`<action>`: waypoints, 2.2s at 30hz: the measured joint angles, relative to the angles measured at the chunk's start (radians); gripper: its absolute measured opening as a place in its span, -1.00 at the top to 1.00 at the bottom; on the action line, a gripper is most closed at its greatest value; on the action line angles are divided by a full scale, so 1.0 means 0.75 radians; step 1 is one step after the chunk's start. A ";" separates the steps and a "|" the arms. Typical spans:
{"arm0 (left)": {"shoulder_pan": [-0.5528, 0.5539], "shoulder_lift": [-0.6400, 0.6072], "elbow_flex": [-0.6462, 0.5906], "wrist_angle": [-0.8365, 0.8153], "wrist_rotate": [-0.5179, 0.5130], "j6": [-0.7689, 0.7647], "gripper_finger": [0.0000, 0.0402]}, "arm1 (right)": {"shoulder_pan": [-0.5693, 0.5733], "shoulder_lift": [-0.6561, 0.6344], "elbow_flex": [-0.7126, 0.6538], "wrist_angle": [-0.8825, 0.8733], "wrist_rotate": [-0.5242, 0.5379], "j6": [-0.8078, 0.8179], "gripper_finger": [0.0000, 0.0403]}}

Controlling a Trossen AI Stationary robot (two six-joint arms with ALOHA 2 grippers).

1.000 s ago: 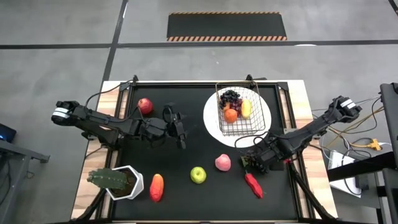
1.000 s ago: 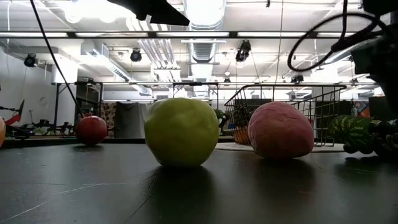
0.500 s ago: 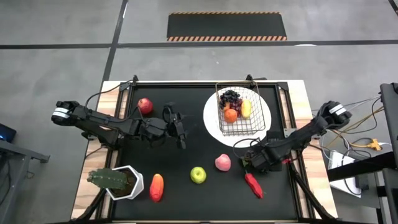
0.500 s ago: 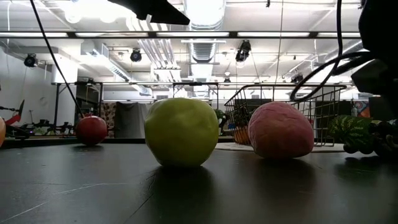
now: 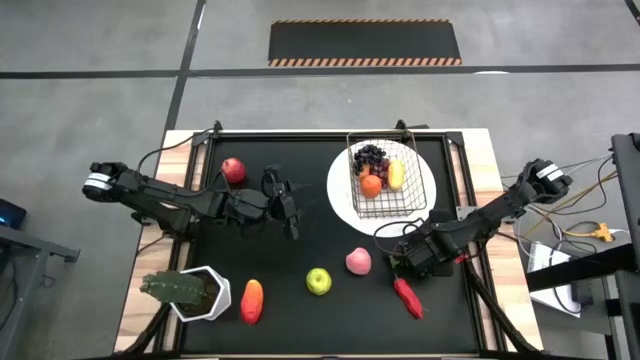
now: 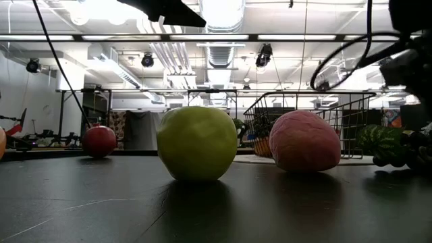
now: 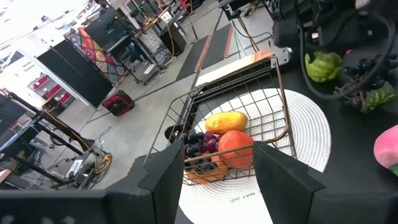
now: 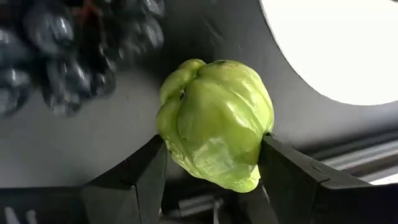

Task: Build produce basket
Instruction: Put the green chayote into the wire basket

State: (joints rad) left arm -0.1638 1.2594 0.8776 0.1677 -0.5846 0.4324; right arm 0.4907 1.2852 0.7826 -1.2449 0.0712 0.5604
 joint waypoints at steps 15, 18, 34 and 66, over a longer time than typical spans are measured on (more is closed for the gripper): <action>0.000 0.000 0.002 0.014 0.001 -0.003 0.14 | 0.000 -0.198 0.296 -0.083 -0.077 0.043 -0.04; 0.000 0.000 0.003 0.023 0.001 -0.004 0.14 | 0.000 -0.201 0.395 -0.044 -0.034 0.046 -0.04; 0.000 0.000 0.000 0.046 0.001 0.003 0.14 | -0.151 -0.132 0.827 0.161 0.301 -0.032 -0.04; -0.001 -0.087 -0.028 -0.003 -0.003 0.060 0.14 | -1.024 0.443 1.046 -0.298 -0.160 -0.885 -0.04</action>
State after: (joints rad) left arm -0.1646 1.1942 0.8566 0.1653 -0.5865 0.4770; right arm -0.2771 1.6174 1.5673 -1.4683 -0.0485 -0.1033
